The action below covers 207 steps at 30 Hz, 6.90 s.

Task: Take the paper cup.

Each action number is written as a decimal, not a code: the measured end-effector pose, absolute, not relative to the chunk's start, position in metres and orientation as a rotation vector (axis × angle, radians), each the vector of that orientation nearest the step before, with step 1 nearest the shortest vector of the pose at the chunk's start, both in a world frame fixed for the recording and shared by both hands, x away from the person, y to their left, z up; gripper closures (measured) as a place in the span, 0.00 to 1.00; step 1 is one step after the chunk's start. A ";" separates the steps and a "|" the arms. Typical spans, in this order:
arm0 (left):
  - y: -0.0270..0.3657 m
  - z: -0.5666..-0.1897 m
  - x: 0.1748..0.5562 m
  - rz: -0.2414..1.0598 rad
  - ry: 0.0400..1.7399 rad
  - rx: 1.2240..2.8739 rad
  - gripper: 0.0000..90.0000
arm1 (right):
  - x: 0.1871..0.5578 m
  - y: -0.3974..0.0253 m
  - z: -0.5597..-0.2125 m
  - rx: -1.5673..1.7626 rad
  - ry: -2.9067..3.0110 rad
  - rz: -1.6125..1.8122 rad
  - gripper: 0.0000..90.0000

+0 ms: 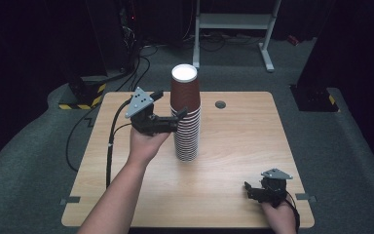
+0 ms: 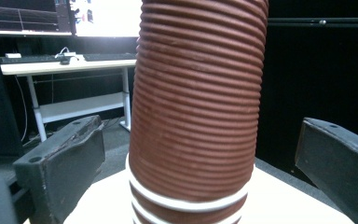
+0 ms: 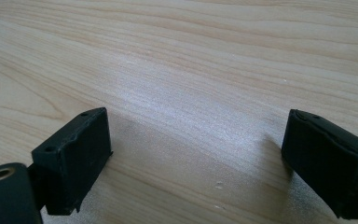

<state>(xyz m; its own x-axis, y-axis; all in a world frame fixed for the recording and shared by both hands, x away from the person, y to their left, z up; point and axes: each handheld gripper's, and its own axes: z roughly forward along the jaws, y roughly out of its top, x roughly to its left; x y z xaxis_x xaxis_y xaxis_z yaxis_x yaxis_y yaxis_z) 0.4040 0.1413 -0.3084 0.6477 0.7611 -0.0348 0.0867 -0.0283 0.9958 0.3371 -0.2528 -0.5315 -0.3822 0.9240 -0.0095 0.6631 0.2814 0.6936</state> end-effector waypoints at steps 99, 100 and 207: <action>0.114 -0.255 0.427 0.739 0.664 1.380 0.20 | 0.336 -0.253 -0.532 1.419 2.152 0.860 0.09; 0.114 -0.253 0.427 0.741 0.664 1.377 0.20 | 0.336 -0.253 -0.532 1.418 2.153 0.859 0.09; 0.137 -0.305 0.335 0.653 0.607 1.397 0.19 | 0.336 -0.253 -0.531 1.409 2.162 0.863 0.09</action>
<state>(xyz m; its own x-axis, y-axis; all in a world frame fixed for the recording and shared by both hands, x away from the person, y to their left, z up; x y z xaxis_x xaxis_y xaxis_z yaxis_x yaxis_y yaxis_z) 0.3351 0.1372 -0.3046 0.6856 0.7279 -0.0037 -0.0573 0.0591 0.9966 0.3363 -0.2528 -0.5315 -0.4003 0.9163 -0.0102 0.6574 0.2950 0.6934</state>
